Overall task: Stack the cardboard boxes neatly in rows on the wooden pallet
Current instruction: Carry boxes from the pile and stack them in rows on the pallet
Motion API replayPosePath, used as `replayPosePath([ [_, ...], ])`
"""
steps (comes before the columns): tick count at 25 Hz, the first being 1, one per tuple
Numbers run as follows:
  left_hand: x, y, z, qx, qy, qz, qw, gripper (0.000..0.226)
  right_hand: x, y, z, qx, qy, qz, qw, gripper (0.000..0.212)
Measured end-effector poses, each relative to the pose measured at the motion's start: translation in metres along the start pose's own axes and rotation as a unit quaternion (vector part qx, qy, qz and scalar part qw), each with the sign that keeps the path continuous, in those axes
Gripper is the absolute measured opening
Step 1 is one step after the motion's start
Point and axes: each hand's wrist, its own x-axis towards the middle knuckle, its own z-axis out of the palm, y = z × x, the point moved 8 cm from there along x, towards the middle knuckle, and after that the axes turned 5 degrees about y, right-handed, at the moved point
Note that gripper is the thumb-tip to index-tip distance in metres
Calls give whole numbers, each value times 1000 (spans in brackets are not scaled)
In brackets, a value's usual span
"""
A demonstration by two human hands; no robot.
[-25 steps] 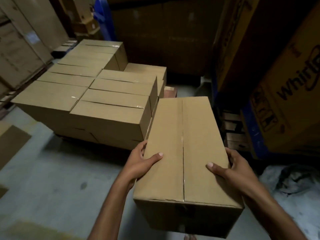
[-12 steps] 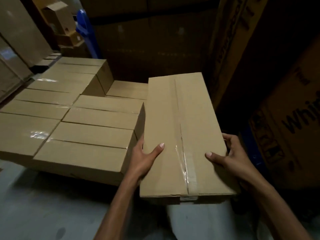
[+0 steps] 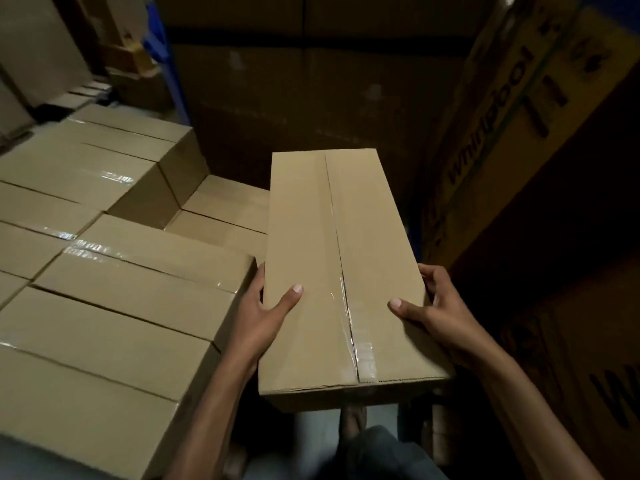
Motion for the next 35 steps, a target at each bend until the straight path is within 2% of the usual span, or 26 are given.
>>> replayPosePath([
  [4,77,-9,27,-44,63,-44,996,54,115,-38,3,-45,-72,-21,996,75],
  [9,138,-16,33,-84,163,-87,979,53,234,-87,37,-119,-164,-41,978,82],
  [12,180,-33,18,-80,226,-108,965,57,298,-102,86,-155,-226,-55,960,84],
  [15,223,-50,1,-72,255,-130,955,68,359,-109,138,-184,-268,-74,943,87],
  [19,262,-68,-30,-36,320,-163,933,76,418,-121,216,-203,-332,-83,917,106],
  [22,293,-82,-59,3,377,-184,908,75,466,-118,280,-219,-393,-100,888,101],
  [27,338,-115,-86,59,430,-224,873,71,537,-91,368,-189,-461,-78,864,83],
  [32,358,-145,-94,119,477,-274,826,63,575,-51,428,-171,-524,-51,833,82],
  [35,370,-156,-98,167,490,-293,804,84,590,-39,448,-147,-533,-41,832,80],
])
